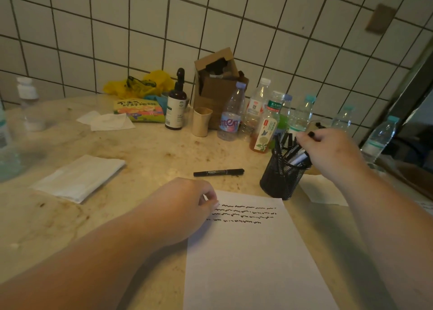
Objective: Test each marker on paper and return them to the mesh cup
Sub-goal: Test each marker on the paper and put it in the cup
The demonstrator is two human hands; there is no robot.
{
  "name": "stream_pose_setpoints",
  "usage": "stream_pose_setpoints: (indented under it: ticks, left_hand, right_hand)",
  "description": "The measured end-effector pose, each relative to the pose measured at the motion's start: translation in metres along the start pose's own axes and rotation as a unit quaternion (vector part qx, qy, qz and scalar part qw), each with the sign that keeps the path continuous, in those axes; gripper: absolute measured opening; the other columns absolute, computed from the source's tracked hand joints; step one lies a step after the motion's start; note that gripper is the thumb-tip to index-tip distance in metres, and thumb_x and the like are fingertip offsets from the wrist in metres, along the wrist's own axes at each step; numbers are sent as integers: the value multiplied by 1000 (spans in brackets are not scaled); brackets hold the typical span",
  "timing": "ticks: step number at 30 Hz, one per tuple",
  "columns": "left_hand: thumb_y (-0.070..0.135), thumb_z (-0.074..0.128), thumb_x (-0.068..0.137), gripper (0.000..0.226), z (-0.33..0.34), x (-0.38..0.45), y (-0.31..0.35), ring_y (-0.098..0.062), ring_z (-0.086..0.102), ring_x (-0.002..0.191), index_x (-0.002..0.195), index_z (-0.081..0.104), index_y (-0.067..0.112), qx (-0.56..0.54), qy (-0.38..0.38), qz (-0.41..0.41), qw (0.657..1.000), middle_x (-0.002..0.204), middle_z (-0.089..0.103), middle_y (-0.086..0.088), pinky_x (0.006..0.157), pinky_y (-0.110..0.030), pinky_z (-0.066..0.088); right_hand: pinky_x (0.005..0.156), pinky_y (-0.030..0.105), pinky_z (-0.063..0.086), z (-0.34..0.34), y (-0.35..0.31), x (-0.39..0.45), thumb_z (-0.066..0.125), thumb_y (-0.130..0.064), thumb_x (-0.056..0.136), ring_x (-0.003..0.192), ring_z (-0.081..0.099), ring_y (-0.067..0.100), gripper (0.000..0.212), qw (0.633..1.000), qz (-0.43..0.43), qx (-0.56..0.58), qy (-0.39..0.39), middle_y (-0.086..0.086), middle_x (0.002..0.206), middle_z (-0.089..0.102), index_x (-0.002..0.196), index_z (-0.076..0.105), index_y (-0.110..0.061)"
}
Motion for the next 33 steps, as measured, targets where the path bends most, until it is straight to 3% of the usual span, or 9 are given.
stream_pose_setpoints:
  ticks: [3,5,7,9,11,16,26,31,33]
  left_hand:
    - [48,51,92,18,0,0,0,0,62,70,97,65,40,5,3,0,1000,83,69,22,66,-23,53]
    - [47,51,92,17,0,0,0,0,63,69,97,65,39,3,5,1,1000,81,69,21,66,-24,54]
    - [47,51,92,17,0,1,0,0,62,68,96,66,37,2,3,0,1000,80,69,20,67,-26,55]
    - [47,51,92,18,1,2,1,-2,63,70,95,66,37,1,0,-1,1000,80,69,18,70,-29,56]
    - [46,52,91,18,1,3,1,-3,64,72,95,66,36,1,2,-5,1000,81,69,17,71,-29,57]
    - [43,50,93,20,-2,3,4,-3,62,77,103,66,36,31,0,1,1000,88,69,16,74,-28,56]
    - [43,50,92,21,-3,2,5,-6,63,79,103,66,35,30,5,2,1000,91,69,14,77,-31,56]
    - [44,50,93,20,-3,1,3,-5,63,77,101,66,36,25,10,-2,1000,88,68,15,75,-31,57]
    - [44,49,93,21,-2,1,4,-3,62,77,101,66,36,33,13,2,999,88,68,16,75,-30,56]
  right_hand:
    - [78,41,51,11,-7,12,62,-53,89,99,59,32,30,996,-18,-89,-3,10,103,65,95,73,-25]
    - [94,47,46,6,-21,8,70,-50,84,118,48,32,37,992,-51,-88,72,9,121,55,114,68,-29]
    - [96,43,42,5,-48,-9,71,-41,86,120,45,28,33,977,-150,-57,138,5,120,54,115,67,-26]
    - [90,34,38,32,-77,-25,66,-31,91,113,48,23,20,955,-265,-89,97,0,112,61,109,70,-24]
    - [93,31,38,79,-91,-32,62,-24,94,111,49,17,22,945,-303,-119,-25,-4,114,61,114,70,-25]
    - [107,34,39,156,-86,-27,58,-12,95,127,43,21,41,937,-251,-191,-149,-3,132,56,133,60,-26]
    - [94,35,43,156,-82,-25,64,-28,94,116,43,20,10,945,-204,-175,-188,-2,116,51,103,67,-25]
    - [69,29,43,104,-59,-44,58,-30,98,89,58,12,7,978,-93,-7,-189,-6,100,64,102,63,-28]
    - [71,30,48,84,-43,-57,59,-33,97,86,64,10,5,974,-64,84,-200,-7,94,70,100,64,-31]
Point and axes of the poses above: each hand's wrist, its own x-axis towards the middle knuckle, its own z-axis out of the palm, y = z × x, the point moved 8 cm from there along x, towards the middle knuckle
